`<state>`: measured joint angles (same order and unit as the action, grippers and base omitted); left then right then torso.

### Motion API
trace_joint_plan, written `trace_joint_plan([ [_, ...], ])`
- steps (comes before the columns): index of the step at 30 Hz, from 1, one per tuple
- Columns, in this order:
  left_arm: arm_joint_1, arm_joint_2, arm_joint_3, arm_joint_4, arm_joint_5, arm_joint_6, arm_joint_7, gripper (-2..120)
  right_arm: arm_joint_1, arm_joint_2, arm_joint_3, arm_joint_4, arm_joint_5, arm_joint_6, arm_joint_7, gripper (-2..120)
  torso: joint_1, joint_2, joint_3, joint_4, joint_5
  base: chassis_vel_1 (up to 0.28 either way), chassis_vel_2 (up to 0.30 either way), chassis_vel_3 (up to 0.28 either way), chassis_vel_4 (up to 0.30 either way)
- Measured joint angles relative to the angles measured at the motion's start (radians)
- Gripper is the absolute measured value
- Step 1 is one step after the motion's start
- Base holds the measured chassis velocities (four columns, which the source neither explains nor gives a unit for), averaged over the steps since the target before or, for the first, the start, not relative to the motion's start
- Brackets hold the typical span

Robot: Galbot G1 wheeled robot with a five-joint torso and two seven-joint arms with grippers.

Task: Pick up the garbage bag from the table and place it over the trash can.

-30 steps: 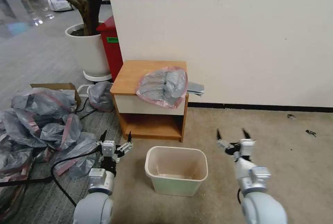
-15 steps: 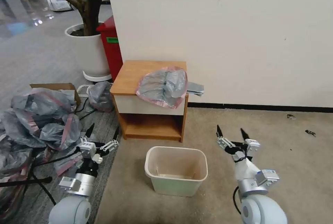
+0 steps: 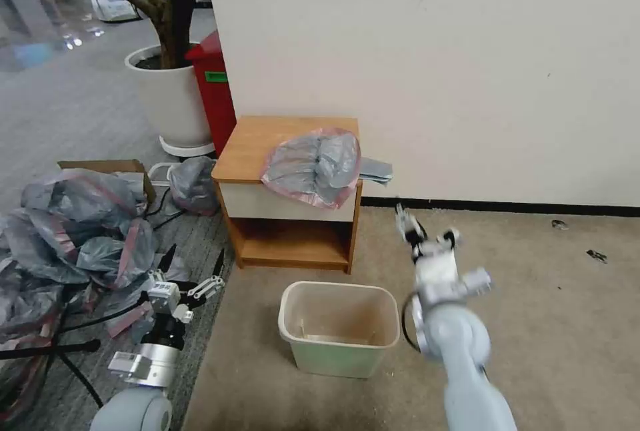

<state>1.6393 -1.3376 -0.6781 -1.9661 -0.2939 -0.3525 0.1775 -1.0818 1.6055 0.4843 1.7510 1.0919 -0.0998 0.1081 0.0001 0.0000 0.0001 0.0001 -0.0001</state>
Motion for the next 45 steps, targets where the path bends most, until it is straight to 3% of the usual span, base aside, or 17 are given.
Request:
trace_joint_plan([
  [3,0.027,-0.015,-0.011,-0.02,0.017,0.002,-0.002,100,0.096,0.002,-0.002,-0.129,0.02,0.006,-0.004,100,0.0,0.0,0.0,-0.0001,0.0,0.0,0.0,0.0,0.0],
  [14,0.046,-0.024,-0.019,-0.032,0.033,0.002,-0.005,100,0.167,0.002,-0.019,-0.251,-0.021,0.032,-0.049,96,0.0,0.0,0.0,-0.0002,0.0001,0.0,0.0,0.0,0.0],
  [40,0.048,-0.059,-0.001,-0.017,0.055,-0.006,-0.007,100,0.19,0.003,-0.042,-0.239,-0.046,0.049,-0.049,3,0.0,0.0,0.0,-0.0002,0.0001,0.0,0.0,0.0,0.0],
  [45,0.041,-0.062,0.009,-0.009,0.059,-0.006,-0.008,100,0.17,0.003,-0.048,-0.205,-0.042,0.051,-0.045,0,0.0,0.0,0.0,-0.0002,0.0001,0.0,0.0,0.0,0.0],
])
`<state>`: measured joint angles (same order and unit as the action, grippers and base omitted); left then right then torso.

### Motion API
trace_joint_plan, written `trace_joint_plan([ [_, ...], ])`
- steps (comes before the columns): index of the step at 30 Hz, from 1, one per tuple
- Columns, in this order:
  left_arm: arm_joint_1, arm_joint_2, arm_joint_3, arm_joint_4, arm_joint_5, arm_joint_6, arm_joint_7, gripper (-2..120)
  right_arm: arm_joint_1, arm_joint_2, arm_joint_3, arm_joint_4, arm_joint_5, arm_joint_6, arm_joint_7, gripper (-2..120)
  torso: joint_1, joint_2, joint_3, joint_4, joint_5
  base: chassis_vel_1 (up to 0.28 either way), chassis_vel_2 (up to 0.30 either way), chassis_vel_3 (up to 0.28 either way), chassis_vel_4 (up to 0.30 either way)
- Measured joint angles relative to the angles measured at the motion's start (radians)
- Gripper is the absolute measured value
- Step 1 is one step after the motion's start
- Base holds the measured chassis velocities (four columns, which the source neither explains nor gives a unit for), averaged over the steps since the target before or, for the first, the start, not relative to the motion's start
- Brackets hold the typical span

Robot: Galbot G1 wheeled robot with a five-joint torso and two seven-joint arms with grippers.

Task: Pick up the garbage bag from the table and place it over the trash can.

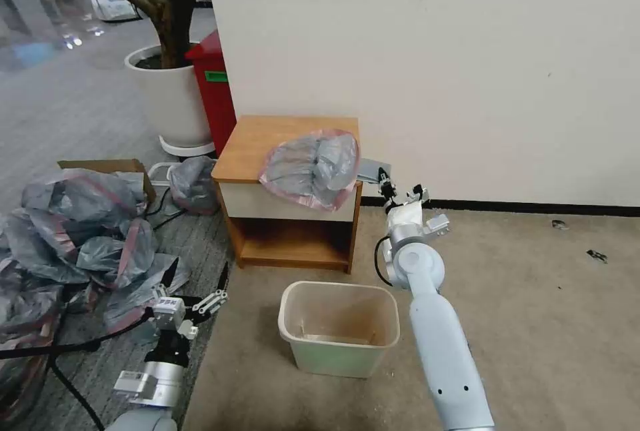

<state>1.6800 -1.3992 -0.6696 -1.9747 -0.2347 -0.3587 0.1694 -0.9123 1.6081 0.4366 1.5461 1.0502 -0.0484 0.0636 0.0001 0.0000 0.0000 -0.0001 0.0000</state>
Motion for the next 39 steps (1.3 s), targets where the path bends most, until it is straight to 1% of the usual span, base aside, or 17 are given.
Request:
trace_joint_plan([
  [3,-0.001,-0.001,0.001,0.003,0.001,-0.002,0.0,100,-0.019,0.0,-0.014,0.038,0.027,0.007,0.024,0,0.0,0.0,0.0,0.0,0.0,0.0,0.0,0.0,0.0],
  [4,-0.002,-0.003,0.001,0.008,0.001,-0.006,-0.001,100,-0.052,0.0,-0.044,0.102,0.044,0.01,0.043,0,0.0,0.0,0.0,-0.0001,-0.0001,0.0,0.0,0.0,0.0],
  [5,-0.002,-0.003,0.001,0.008,0.001,-0.006,-0.001,100,-0.052,0.0,-0.044,0.102,0.044,0.01,0.043,0,0.0,0.0,0.0,-0.0001,-0.0001,0.0,0.0,0.0,0.0],
  [7,-0.002,-0.005,-0.002,0.01,0.001,-0.01,-0.002,100,-0.096,0.0,-0.093,0.185,0.042,0.01,0.08,0,0.0,0.0,0.0,0.0001,-0.0001,0.0,0.0,0.0,0.0],
  [10,-0.002,-0.006,-0.006,0.008,0.001,-0.016,-0.003,100,-0.181,0.0,-0.192,0.3,-0.002,-0.006,0.213,0,0.0,0.0,0.0,0.0002,-0.0001,0.0,0.0,0.0,0.0],
  [11,-0.002,-0.006,-0.006,0.008,0.001,-0.016,-0.003,100,-0.181,0.0,-0.192,0.3,-0.002,-0.006,0.213,0,0.0,0.0,0.0,0.0002,-0.0001,0.0,0.0,0.0,0.0],
  [13,-0.003,-0.005,-0.011,0.006,-0.001,-0.017,-0.005,100,-0.25,0.0,-0.26,0.363,-0.045,-0.024,0.3,0,0.0,0.0,0.0,0.0,-0.0001,0.0,0.0,0.0,0.0],
  [14,-0.004,-0.004,-0.012,0.006,-0.001,-0.017,-0.01,100,-0.284,0.0,-0.289,0.389,-0.07,-0.029,0.323,0,0.0,0.0,0.0,0.0001,-0.0001,0.0,0.0,0.0,0.0],
  [15,-0.004,-0.004,-0.012,0.006,-0.001,-0.017,-0.01,100,-0.284,0.0,-0.289,0.389,-0.07,-0.029,0.323,0,0.0,0.0,0.0,0.0001,-0.0001,0.0,0.0,0.0,0.0],
  [17,-0.004,-0.006,-0.014,0.002,-0.002,-0.018,-0.021,100,-0.38,0.0,-0.356,0.441,-0.136,-0.041,0.375,0,0.0,0.0,0.0,0.0001,-0.0001,0.0,0.0,0.0,0.0],
  [18,-0.004,-0.006,-0.014,0.002,-0.002,-0.018,-0.021,100,-0.38,0.0,-0.356,0.441,-0.136,-0.041,0.375,0,0.0,0.0,0.0,0.0001,-0.0001,0.0,0.0,0.0,0.0],
  [19,-0.004,-0.008,-0.014,0.0,-0.002,-0.018,-0.022,100,-0.413,-0.002,-0.369,0.451,-0.159,-0.042,0.385,0,0.0,0.0,0.0,0.0002,0.0004,0.0,0.0,0.0,0.0],
  [22,-0.002,-0.013,-0.014,0.0,-0.002,-0.019,-0.024,100,-0.526,-0.027,-0.369,0.471,-0.22,-0.041,0.407,0,0.0,0.0,0.0,0.0003,-0.002,0.0,0.0,0.0,0.0],
  [23,-0.002,-0.013,-0.014,0.0,-0.002,-0.019,-0.024,100,-0.526,-0.027,-0.369,0.471,-0.22,-0.041,0.407,0,0.0,0.0,0.0,0.0003,-0.002,0.0,0.0,0.0,0.0],
  [26,-0.001,-0.011,-0.014,0.007,-0.006,-0.024,-0.026,100,-0.611,-0.044,-0.344,0.475,-0.264,-0.04,0.385,0,0.0,0.0,0.0,0.0003,-0.0019,0.0,0.0,0.0,0.0],
  [34,-0.017,-0.007,-0.002,0.026,-0.008,-0.028,-0.026,100,-0.625,-0.051,-0.343,0.481,-0.285,-0.069,0.386,0,0.0,0.0,0.0,0.0001,-0.0002,0.0,0.0,0.0,0.0],
  [39,-0.021,0.006,-0.005,0.028,-0.017,-0.028,-0.026,100,-0.625,-0.06,-0.343,0.472,-0.307,-0.086,0.389,0,0.0,0.0,0.0,0.0,-0.0002,0.0,0.0,0.0,0.0],
])
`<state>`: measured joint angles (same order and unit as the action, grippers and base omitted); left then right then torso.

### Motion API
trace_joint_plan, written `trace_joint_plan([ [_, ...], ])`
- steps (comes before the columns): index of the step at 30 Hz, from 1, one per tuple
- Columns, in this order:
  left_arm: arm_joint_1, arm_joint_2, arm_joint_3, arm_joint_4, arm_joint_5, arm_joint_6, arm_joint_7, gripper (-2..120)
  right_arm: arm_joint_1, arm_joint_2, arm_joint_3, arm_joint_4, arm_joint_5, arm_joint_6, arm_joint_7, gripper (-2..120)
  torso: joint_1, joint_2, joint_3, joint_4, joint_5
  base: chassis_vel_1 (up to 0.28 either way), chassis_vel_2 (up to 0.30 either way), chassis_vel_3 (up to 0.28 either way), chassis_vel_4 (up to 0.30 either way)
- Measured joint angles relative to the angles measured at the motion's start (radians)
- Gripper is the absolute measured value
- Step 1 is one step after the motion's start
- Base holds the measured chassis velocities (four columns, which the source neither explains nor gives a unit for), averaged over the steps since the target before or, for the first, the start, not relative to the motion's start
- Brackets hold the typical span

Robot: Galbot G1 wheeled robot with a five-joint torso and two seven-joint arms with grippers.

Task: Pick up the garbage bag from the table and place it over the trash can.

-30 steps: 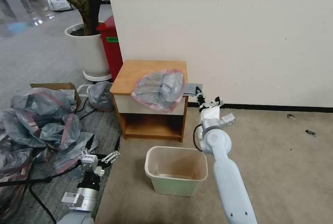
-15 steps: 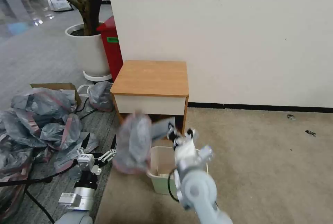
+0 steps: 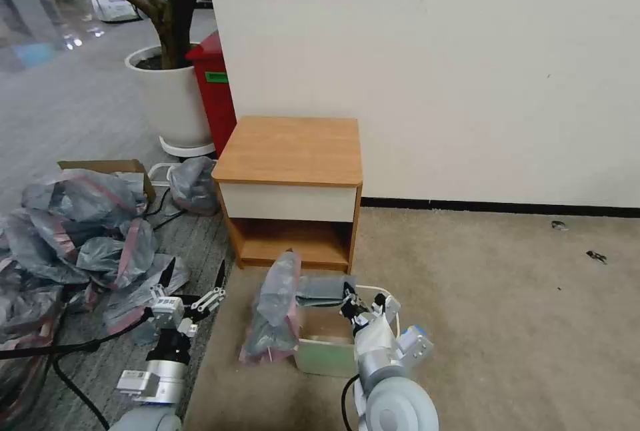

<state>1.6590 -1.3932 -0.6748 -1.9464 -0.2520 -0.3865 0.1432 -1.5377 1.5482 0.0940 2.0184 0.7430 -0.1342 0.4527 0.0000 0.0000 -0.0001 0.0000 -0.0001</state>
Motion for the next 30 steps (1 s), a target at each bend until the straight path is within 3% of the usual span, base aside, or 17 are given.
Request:
trace_joint_plan([
  [9,0.004,-0.003,0.007,0.005,0.002,-0.003,0.0,100,0.009,-0.032,0.03,-0.031,-0.059,-0.027,0.023,0,0.0,0.0,0.0,-0.0003,0.0021,0.0,0.0,0.0,0.0],
  [26,0.007,-0.002,0.01,0.006,0.007,-0.005,0.0,100,-0.023,-0.07,0.033,0.037,-0.121,-0.113,0.061,0,0.0,0.0,0.0,0.0,0.0003,0.0,0.0,0.0,0.0],
  [30,0.005,0.014,0.014,0.002,0.008,0.0,0.0,100,-0.036,-0.089,0.042,0.057,-0.124,-0.133,0.061,19,0.0,0.0,0.0,0.0,0.0003,0.0,0.0,0.0,0.0],
])
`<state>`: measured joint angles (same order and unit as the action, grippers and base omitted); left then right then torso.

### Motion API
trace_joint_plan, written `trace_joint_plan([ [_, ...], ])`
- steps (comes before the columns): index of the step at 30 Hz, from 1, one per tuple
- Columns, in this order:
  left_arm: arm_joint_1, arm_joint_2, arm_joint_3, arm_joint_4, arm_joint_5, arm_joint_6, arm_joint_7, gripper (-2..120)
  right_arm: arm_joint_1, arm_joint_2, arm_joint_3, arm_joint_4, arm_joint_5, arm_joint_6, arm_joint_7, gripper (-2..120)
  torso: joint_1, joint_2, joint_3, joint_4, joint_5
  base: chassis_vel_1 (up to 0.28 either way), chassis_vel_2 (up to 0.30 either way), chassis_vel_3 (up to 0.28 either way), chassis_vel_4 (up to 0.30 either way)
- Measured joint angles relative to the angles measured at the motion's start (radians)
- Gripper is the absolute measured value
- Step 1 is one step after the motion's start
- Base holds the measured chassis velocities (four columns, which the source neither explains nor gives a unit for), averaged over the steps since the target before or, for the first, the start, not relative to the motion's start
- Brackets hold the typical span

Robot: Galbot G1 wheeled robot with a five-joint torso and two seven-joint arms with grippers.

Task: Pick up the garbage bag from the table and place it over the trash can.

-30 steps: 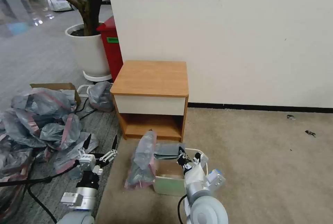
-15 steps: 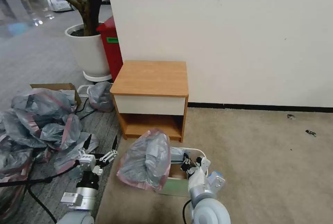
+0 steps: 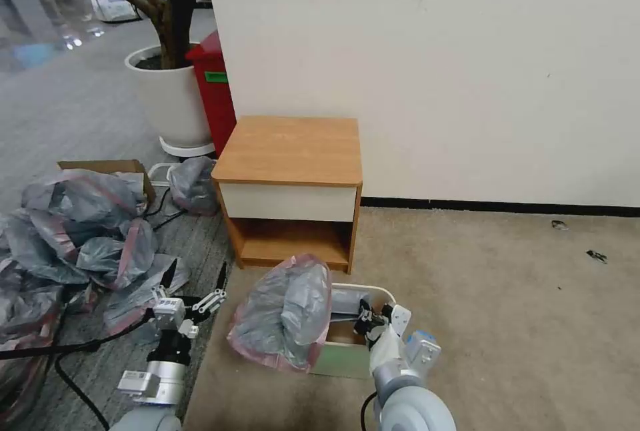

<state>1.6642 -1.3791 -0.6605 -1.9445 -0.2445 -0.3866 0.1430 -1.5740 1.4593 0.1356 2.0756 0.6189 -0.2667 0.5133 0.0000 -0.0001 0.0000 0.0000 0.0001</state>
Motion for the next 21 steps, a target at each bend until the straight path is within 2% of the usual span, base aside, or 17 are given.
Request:
trace_joint_plan([
  [1,0.0,0.0,0.0,0.0,0.0,0.0,0.0,100,0.0,0.0,0.0,0.0,0.0,0.0,0.0,19,0.0,0.0,0.0,0.0,0.0,0.0,0.0,0.0,0.0],
  [4,0.007,0.023,0.02,-0.024,-0.031,0.044,0.016,100,-0.005,-0.012,0.007,0.015,-0.001,-0.006,0.001,32,0.0,0.0,0.0,0.0,-0.0002,0.0,0.0,0.0,0.0],
  [5,0.007,0.023,0.02,-0.024,-0.031,0.044,0.016,100,-0.005,-0.012,0.007,0.015,-0.001,-0.006,0.001,32,0.0,0.0,0.0,0.0,-0.0002,0.0,0.0,0.0,0.0],
  [6,0.022,0.04,0.034,-0.057,-0.134,0.124,0.072,100,-0.009,-0.017,0.013,0.022,-0.01,-0.007,0.003,37,0.0,0.0,0.0,-0.0001,-0.0002,0.0,0.0,0.0,0.0],
  [8,0.047,0.063,0.053,-0.113,-0.303,0.234,0.139,100,-0.017,-0.028,0.028,0.036,-0.027,-0.002,0.003,45,0.0,0.0,0.0,0.0,0.0,0.0,0.0,0.0,0.0],
  [9,0.047,0.063,0.053,-0.113,-0.303,0.234,0.139,100,-0.017,-0.028,0.028,0.036,-0.027,-0.002,0.003,45,0.0,0.0,0.0,0.0,0.0,0.0,0.0,0.0,0.0],
  [11,0.053,0.081,0.057,-0.143,-0.366,0.274,0.182,100,-0.028,-0.05,0.056,0.061,-0.04,0.012,-0.001,55,0.0,0.0,0.0,0.0,0.0001,0.0,0.0,0.0,0.0],
  [13,0.044,0.097,0.057,-0.146,-0.368,0.26,0.206,100,-0.032,-0.071,0.094,0.087,-0.048,0.023,-0.014,64,0.0,0.0,0.0,0.0,0.0,0.0,0.0,0.0,0.0],
  [14,0.044,0.097,0.057,-0.146,-0.368,0.26,0.206,100,-0.032,-0.071,0.094,0.087,-0.048,0.023,-0.014,64,0.0,0.0,0.0,0.0,0.0,0.0,0.0,0.0,0.0],
  [15,0.036,0.107,0.057,-0.144,-0.347,0.22,0.21,100,-0.029,-0.081,0.127,0.099,-0.049,0.031,-0.022,72,0.0,0.0,0.0,-0.0001,-0.0002,0.0,0.0,0.0,0.0],
  [17,0.032,0.112,0.059,-0.143,-0.326,0.192,0.206,100,-0.026,-0.083,0.147,0.104,-0.053,0.038,-0.027,76,0.0,0.0,0.0,0.0,-0.0001,0.0,0.0,0.0,0.0],
  [18,0.029,0.114,0.062,-0.145,-0.305,0.172,0.191,100,-0.023,-0.082,0.167,0.105,-0.063,0.048,-0.033,79,0.0,0.0,0.0,0.0,-0.0001,0.0,0.0,0.0,0.0],
  [20,0.019,0.119,0.093,-0.163,-0.252,0.146,0.087,100,-0.013,-0.075,0.217,0.095,-0.109,0.095,-0.054,89,0.0,0.0,0.0,0.0001,-0.0001,0.0,0.0,0.0,0.0],
  [21,0.019,0.119,0.093,-0.163,-0.252,0.146,0.087,100,-0.013,-0.075,0.217,0.095,-0.109,0.095,-0.054,89,0.0,0.0,0.0,0.0001,-0.0001,0.0,0.0,0.0,0.0],
])
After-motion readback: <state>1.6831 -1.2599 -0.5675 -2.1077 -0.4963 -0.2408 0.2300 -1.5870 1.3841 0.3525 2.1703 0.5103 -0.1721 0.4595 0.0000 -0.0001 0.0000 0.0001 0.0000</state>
